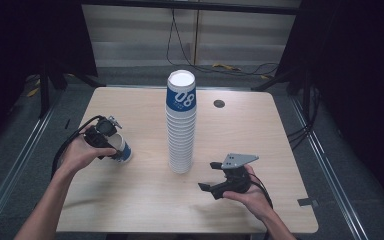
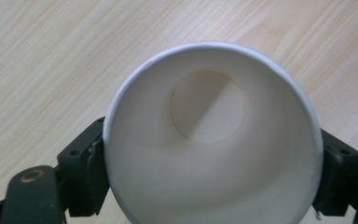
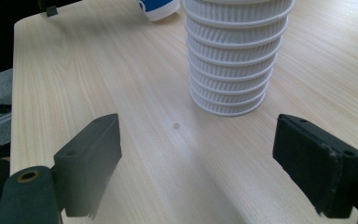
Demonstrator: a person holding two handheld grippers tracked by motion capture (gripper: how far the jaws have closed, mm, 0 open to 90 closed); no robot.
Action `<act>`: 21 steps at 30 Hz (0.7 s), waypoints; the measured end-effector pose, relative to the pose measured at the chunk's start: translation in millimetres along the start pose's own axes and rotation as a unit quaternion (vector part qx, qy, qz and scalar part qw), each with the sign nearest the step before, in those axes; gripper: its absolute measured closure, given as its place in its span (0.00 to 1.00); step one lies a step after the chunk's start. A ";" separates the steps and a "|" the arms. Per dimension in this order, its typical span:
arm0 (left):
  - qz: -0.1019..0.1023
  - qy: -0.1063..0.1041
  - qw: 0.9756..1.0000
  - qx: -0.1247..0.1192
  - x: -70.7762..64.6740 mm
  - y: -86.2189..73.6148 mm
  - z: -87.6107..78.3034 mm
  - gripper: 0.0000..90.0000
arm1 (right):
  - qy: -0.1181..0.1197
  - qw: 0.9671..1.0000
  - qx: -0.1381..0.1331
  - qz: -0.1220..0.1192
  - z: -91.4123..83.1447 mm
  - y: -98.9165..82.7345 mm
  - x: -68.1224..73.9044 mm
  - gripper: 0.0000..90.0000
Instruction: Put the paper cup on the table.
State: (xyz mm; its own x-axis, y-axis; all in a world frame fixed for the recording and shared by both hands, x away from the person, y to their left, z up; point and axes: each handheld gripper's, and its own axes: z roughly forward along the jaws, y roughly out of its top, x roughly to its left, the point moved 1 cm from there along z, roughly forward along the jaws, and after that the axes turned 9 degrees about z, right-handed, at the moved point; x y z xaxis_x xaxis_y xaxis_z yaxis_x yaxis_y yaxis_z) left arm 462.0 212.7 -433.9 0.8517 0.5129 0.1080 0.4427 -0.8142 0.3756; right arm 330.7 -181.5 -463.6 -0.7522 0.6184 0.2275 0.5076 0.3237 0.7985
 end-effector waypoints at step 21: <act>0.009 0.017 0.999 0.029 -1.7 11.7 14.3 0.15 | 0.004 1.000 0.002 0.001 -0.3 0.5 0.2 0.20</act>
State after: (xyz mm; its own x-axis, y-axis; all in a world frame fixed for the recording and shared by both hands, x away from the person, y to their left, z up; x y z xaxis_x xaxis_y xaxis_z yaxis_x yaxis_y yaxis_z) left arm 469.8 198.4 -442.9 0.8497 0.5067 0.1459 0.4446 -0.8371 0.3187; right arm 330.7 -181.4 -462.9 -0.7547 0.6130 0.2340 0.5109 0.3253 0.7957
